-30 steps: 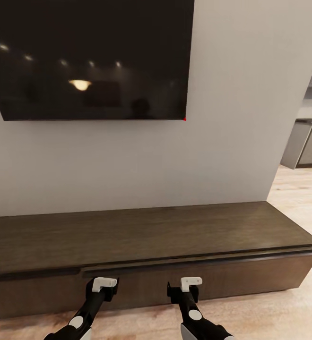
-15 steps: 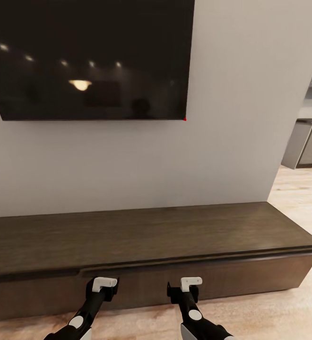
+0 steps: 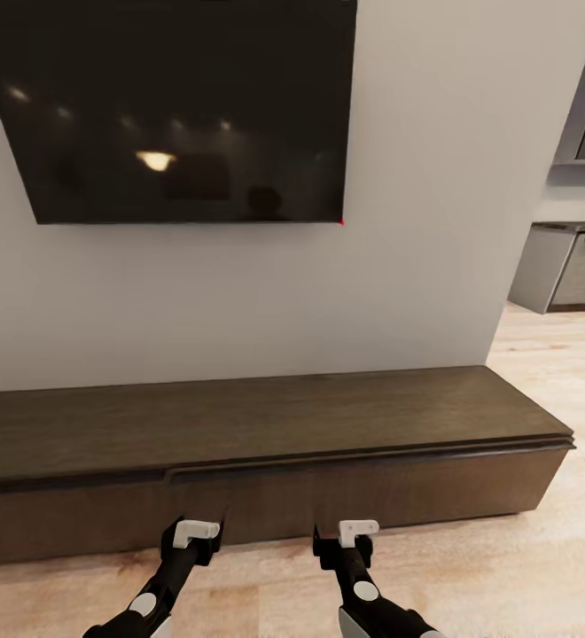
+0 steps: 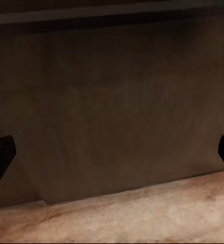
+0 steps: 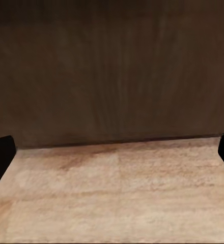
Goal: Place each of the two pumpkins and all three candles from the living room inside a cabinet in the living room (use any cabinet), then make sure every cabinet is closed, and position the cauldron so it is next to a table in the living room.
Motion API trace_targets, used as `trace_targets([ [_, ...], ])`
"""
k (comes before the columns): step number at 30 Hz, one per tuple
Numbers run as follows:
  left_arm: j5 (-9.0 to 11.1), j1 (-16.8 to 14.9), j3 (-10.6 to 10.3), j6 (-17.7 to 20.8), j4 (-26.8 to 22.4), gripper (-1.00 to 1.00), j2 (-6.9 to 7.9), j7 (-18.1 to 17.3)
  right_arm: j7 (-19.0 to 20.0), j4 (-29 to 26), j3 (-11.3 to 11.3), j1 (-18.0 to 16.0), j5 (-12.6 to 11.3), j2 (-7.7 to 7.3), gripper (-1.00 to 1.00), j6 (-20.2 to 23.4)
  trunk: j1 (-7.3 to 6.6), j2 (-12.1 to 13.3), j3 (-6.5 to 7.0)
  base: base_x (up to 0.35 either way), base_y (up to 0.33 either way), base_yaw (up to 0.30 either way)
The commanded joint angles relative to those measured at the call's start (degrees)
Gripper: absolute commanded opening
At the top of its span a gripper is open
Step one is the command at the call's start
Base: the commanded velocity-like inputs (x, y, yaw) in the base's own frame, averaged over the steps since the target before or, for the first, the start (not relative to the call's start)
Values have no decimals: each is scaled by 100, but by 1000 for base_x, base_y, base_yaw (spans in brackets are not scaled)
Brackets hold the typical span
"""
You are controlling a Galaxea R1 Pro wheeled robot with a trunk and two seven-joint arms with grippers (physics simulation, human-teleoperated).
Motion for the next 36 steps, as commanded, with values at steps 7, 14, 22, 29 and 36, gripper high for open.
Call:
trace_targets([
  [7,24,-7,-48,-12,-8,100,5,29,-46,-8,47,-6,-57,-7,100,-26,-3,-3,-6,-80,0,0],
  [14,35,-10,-46,-8,-13,100,5,28,-48,-39,-402,-6,-47,-27,100,-23,-3,-3,-6,-10,0,0],
  [22,40,-10,-40,115,-13,100,6,35,-64,-81,-537,-1,-48,-28,100,32,-24,8,172,-1,0,0],
  [29,78,-10,-31,852,-15,100,5,35,-78,-144,-850,6,-118,-26,100,372,-42,17,327,0,0,0],
  [36,90,-10,-18,1413,-316,100,13,37,-75,-174,-1118,11,-134,-27,100,943,-60,27,482,0,0,0],
])
